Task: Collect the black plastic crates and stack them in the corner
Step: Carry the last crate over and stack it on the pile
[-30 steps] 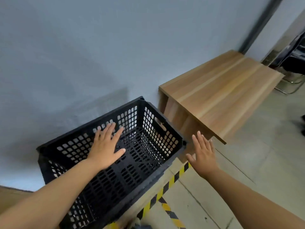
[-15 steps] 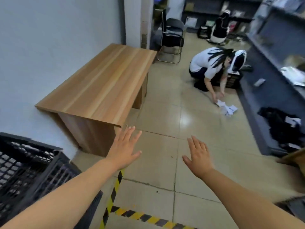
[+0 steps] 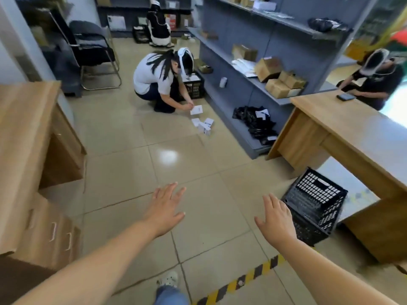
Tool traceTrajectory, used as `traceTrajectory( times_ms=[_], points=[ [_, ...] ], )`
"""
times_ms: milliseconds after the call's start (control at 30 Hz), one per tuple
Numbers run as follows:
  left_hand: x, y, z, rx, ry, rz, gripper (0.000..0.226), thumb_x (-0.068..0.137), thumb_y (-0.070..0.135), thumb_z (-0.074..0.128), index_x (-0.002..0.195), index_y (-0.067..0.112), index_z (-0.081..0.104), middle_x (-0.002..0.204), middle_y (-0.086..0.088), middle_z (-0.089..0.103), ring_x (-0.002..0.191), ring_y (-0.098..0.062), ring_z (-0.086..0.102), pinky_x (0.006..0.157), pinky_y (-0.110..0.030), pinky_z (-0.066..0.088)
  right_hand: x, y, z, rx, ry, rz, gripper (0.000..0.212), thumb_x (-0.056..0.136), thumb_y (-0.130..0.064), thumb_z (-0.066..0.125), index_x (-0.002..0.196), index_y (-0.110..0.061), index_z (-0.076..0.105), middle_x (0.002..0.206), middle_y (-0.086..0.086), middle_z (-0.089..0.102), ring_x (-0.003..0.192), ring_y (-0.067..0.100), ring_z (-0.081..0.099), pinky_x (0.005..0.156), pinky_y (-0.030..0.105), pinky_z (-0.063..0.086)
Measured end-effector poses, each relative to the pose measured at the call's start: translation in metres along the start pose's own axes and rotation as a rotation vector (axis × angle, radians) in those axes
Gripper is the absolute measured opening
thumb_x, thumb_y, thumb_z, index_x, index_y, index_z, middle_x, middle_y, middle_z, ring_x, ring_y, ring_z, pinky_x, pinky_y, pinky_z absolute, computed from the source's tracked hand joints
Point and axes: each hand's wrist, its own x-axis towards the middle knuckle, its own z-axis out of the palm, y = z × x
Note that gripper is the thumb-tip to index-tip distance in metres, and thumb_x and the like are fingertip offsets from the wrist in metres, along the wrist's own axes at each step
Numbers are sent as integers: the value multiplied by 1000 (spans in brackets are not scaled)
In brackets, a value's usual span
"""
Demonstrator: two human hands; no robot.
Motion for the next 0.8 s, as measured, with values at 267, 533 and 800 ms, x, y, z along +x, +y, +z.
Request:
traceTrajectory(
  times_ms=[267, 533, 800],
  points=[
    [136, 41, -5, 44, -74, 248, 73, 91, 49, 41, 151, 28, 4, 160, -4, -2, 147, -19, -3, 116, -37, -8, 44, 56, -11, 74, 2, 350, 71, 93, -40, 45, 150, -19, 9, 159, 4, 7, 146, 24, 8, 119, 37, 10],
    [268, 65, -21, 114, -134, 439, 73, 92, 49, 40, 151, 29, 2, 160, -3, -4, 147, -18, -4, 116, -36, -7, 105, 75, -22, 131, 54, 589, 72, 92, -39, 49, 150, -18, 13, 158, 4, 13, 145, 22, 12, 118, 35, 13],
    [344, 152, -2, 128, -244, 641, 72, 92, 49, 40, 151, 30, 3, 160, -2, -4, 147, -19, -4, 117, -37, -6, 105, 123, -14, 213, 69, 838, 70, 91, -33, 51, 149, -20, 15, 158, 2, 13, 145, 20, 12, 118, 36, 11]
  ],
)
